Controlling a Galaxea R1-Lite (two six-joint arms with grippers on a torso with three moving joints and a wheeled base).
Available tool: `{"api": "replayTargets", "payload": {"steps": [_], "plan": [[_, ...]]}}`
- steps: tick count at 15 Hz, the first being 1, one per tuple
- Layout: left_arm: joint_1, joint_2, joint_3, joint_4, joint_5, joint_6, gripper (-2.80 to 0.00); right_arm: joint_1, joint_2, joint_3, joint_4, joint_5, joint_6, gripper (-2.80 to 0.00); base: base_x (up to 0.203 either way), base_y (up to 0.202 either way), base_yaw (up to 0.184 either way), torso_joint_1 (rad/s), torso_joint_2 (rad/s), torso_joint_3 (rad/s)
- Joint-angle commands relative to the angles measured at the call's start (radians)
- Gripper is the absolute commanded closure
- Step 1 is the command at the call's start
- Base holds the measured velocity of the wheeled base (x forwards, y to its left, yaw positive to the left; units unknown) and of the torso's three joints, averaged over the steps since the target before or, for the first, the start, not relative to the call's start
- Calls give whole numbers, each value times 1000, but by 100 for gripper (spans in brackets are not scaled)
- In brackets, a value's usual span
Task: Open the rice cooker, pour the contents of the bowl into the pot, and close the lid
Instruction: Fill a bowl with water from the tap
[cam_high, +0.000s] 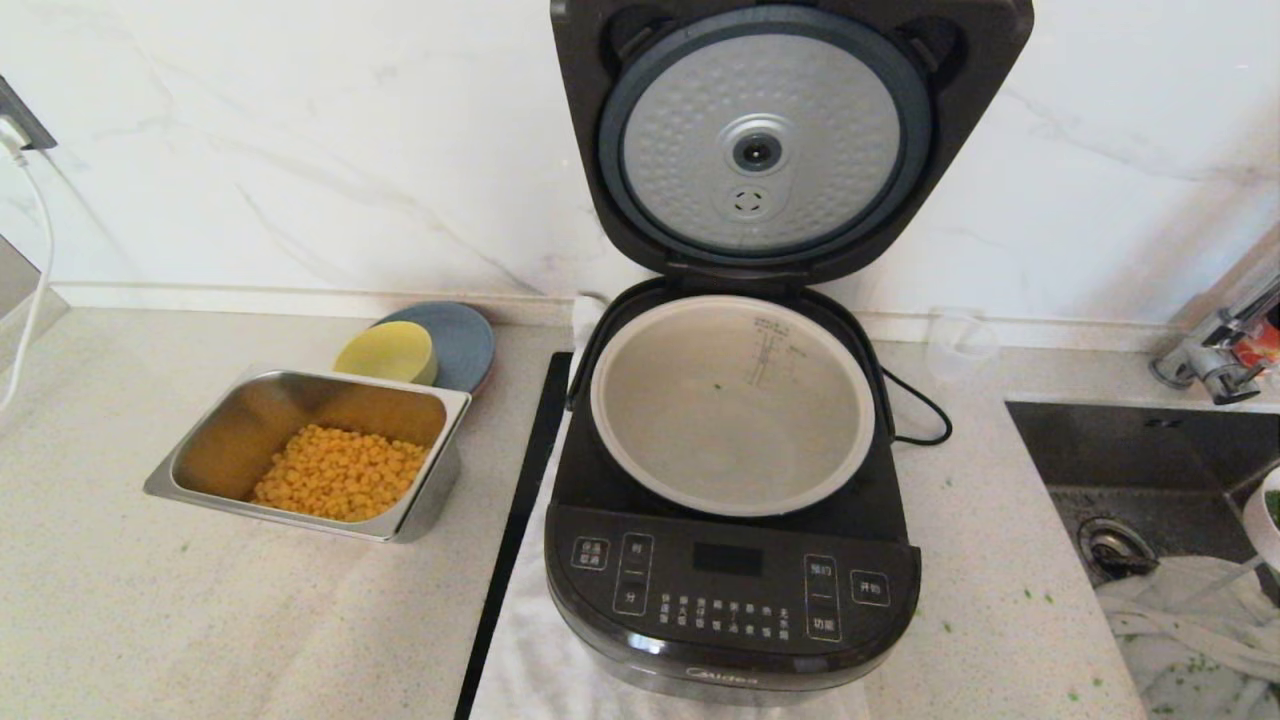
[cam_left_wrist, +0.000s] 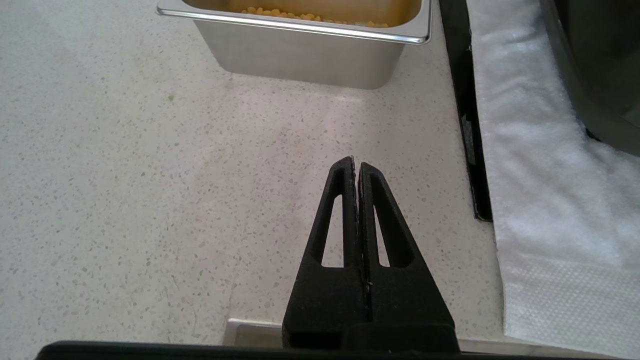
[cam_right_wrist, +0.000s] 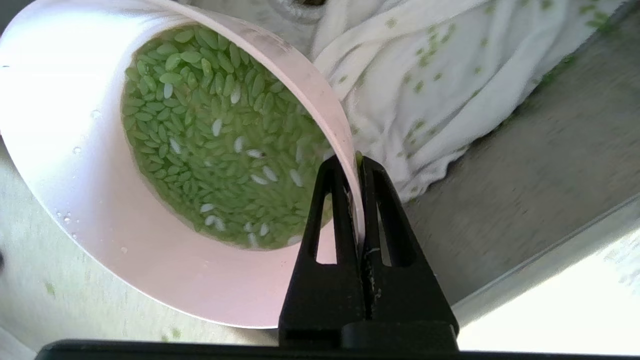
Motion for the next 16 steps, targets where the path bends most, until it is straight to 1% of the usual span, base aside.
{"api": "replayTargets", "payload": {"steps": [1, 5, 8, 11, 14, 16], "plan": [[0, 2, 0, 1, -1, 0, 0, -51, 106, -56, 2, 18, 1, 0, 0, 0, 0, 0, 0, 0], [0, 0, 0, 1, -1, 0, 0, -81, 204, -164, 19, 28, 13, 0, 0, 0, 0, 0, 0, 0], [0, 0, 0, 1, -1, 0, 0, -92, 267, -261, 58, 30, 61, 0, 0, 0, 0, 0, 0, 0], [0, 0, 0, 1, -1, 0, 0, -94, 304, -315, 78, 42, 72, 0, 0, 0, 0, 0, 0, 0], [0, 0, 0, 1, -1, 0, 0, -93, 333, -384, 131, 57, 109, 0, 0, 0, 0, 0, 0, 0], [0, 0, 0, 1, -1, 0, 0, -93, 332, -391, 145, 67, 109, 0, 0, 0, 0, 0, 0, 0]]}}
